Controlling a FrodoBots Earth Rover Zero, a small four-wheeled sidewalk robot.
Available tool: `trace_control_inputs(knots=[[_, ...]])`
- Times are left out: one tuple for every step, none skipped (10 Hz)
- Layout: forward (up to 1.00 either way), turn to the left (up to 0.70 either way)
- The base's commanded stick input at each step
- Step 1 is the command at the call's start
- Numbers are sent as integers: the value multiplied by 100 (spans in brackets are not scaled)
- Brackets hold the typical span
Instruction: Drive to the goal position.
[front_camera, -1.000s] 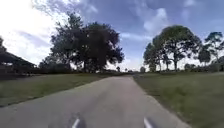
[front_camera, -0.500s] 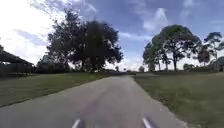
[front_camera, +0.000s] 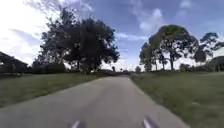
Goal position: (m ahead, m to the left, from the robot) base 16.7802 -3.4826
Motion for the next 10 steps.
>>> trace_control_inputs(knots=[[69,3],[69,3],[69,3],[69,3],[69,3],[69,3],[69,3],[69,3],[69,3],[69,3]])
